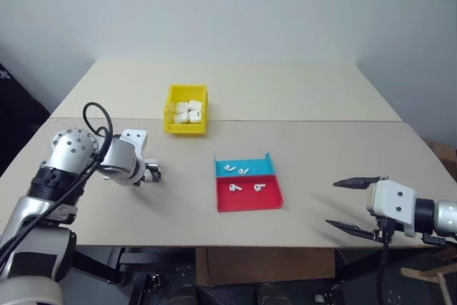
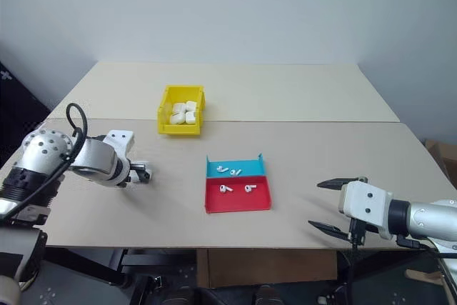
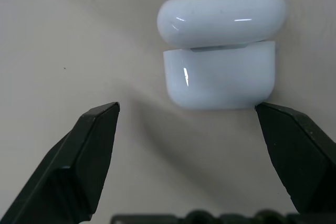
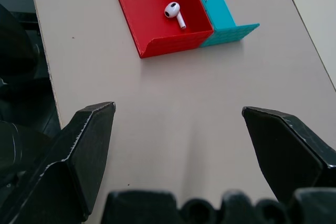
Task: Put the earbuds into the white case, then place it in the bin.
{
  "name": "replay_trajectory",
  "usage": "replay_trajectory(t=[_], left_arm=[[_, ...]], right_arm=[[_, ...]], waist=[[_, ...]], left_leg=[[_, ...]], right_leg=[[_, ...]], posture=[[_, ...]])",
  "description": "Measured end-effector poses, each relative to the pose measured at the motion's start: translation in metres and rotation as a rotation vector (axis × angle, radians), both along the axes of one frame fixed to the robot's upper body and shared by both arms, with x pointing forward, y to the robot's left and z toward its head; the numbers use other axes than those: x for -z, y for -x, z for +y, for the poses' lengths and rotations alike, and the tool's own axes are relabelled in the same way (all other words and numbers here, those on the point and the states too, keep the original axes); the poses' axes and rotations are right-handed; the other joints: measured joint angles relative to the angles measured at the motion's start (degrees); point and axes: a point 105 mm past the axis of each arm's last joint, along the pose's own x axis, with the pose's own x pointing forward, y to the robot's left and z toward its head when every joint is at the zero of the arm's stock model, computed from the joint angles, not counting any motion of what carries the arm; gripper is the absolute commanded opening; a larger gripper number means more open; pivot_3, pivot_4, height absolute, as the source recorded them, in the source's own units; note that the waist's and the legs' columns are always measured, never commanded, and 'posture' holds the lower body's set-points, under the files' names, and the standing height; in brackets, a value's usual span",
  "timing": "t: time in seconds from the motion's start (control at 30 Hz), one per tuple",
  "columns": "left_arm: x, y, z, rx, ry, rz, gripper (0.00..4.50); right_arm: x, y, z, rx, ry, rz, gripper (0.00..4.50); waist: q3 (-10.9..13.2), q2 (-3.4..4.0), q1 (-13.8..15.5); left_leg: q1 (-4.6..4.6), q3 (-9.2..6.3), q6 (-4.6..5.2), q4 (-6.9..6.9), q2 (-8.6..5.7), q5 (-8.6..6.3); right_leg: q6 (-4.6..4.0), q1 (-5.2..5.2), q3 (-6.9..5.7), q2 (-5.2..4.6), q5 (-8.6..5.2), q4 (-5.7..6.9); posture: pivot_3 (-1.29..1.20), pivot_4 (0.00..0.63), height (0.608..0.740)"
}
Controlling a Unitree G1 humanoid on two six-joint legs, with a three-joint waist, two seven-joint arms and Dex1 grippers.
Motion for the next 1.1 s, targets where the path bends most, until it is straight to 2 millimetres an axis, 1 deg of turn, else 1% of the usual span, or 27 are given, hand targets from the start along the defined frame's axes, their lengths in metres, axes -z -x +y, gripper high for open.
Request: replay_trajectory(t=[0.2, 0.27, 0.4, 0.57, 1.1], left_arm=[[0.000, -0.007, -0.008, 0.037, -0.001, -0.006, 4.50], [0.002, -0.009, -0.009, 0.033, 0.002, -0.002, 4.50], [-0.002, -0.013, -0.011, 0.029, 0.013, -0.011, 4.50], [0.000, -0.015, -0.014, 0.017, 0.019, -0.010, 4.50], [0.003, -0.014, -0.009, -0.006, 0.020, -0.033, 4.50]], right_arm=[[-0.001, 0.002, 0.003, -0.010, 0.001, -0.005, 4.48], [0.000, 0.002, 0.003, -0.009, 0.001, -0.003, 4.48], [0.000, 0.002, 0.003, -0.005, 0.001, 0.001, 4.48], [0.001, 0.002, 0.003, -0.002, 0.001, 0.002, 4.48], [0.007, 0.004, 0.003, 0.008, 0.009, 0.009, 4.48]], waist=[[0.00, 0.00, -0.10], [0.00, -0.01, -0.19], [0.00, -0.01, -0.24], [0.00, -0.02, -0.54], [0.00, -0.01, -0.71]], left_leg=[[-0.01, 0.00, -0.01, -0.03, -0.01, 0.00], [-0.01, -0.01, -0.01, -0.03, -0.01, 0.00], [-0.01, -0.02, -0.03, -0.03, -0.02, 0.02], [-0.03, -0.05, -0.03, -0.04, -0.02, 0.02], [0.03, -0.06, -0.08, -0.04, -0.02, 0.04]], right_leg=[[0.01, 0.00, 0.00, 0.00, 0.00, -0.01], [0.00, -0.01, 0.00, 0.00, 0.00, -0.01], [0.02, 0.01, -0.01, -0.02, 0.01, -0.01], [0.02, 0.00, -0.02, -0.01, 0.01, -0.01], [0.07, 0.04, -0.02, -0.01, 0.00, 0.01]], posture=[[0.00, 0.150, 0.740], [0.00, 0.150, 0.740], [0.00, 0.150, 0.740], [0.00, 0.150, 0.740], [0.00, 0.150, 0.740]])
